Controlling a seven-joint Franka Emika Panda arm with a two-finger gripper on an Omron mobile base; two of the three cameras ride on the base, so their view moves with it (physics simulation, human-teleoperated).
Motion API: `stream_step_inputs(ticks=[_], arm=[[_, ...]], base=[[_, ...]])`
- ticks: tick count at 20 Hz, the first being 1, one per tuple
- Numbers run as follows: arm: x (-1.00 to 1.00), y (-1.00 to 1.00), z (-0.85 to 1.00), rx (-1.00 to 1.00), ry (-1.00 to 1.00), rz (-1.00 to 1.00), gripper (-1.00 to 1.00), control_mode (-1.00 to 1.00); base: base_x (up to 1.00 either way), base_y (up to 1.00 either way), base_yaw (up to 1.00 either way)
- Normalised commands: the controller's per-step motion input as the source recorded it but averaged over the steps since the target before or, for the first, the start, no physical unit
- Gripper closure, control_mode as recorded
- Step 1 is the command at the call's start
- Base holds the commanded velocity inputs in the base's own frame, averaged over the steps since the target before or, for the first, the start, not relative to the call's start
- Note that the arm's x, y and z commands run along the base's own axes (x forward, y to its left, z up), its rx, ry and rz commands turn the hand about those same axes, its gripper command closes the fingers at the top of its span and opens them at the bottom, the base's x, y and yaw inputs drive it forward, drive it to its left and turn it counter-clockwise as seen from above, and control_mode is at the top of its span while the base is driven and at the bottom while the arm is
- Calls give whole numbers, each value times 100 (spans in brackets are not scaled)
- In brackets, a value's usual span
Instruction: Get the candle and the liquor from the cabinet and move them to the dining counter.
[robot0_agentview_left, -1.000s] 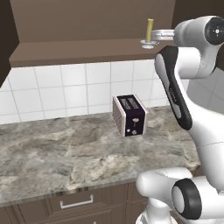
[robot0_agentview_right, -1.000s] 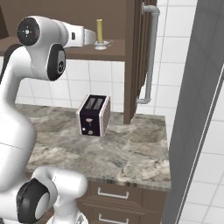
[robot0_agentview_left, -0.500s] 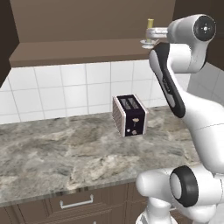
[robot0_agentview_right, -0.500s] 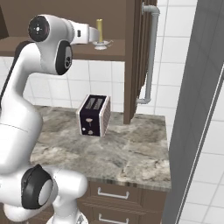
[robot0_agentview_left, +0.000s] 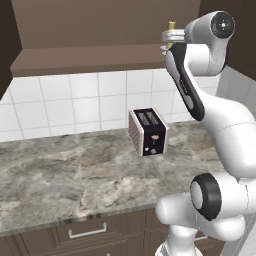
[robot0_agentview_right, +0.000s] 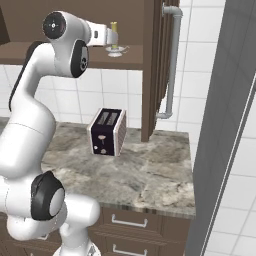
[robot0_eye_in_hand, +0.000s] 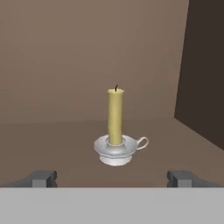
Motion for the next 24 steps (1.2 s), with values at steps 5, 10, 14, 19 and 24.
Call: stream_step_inputs(ticks=[5, 10, 14, 19, 24], arm=[[36, 0, 0, 0, 1, 0, -100, -100], [24, -3, 0, 0, 0, 0, -100, -100], [21, -1, 0, 0, 0, 0, -100, -100], [29, 0, 0, 0, 0, 0, -100, -100], [35, -1, 0, 0, 0, 0, -100, -100]], base=[[0, 0, 0], [0, 0, 0], [0, 0, 0], [0, 0, 0], [0, 0, 0]])
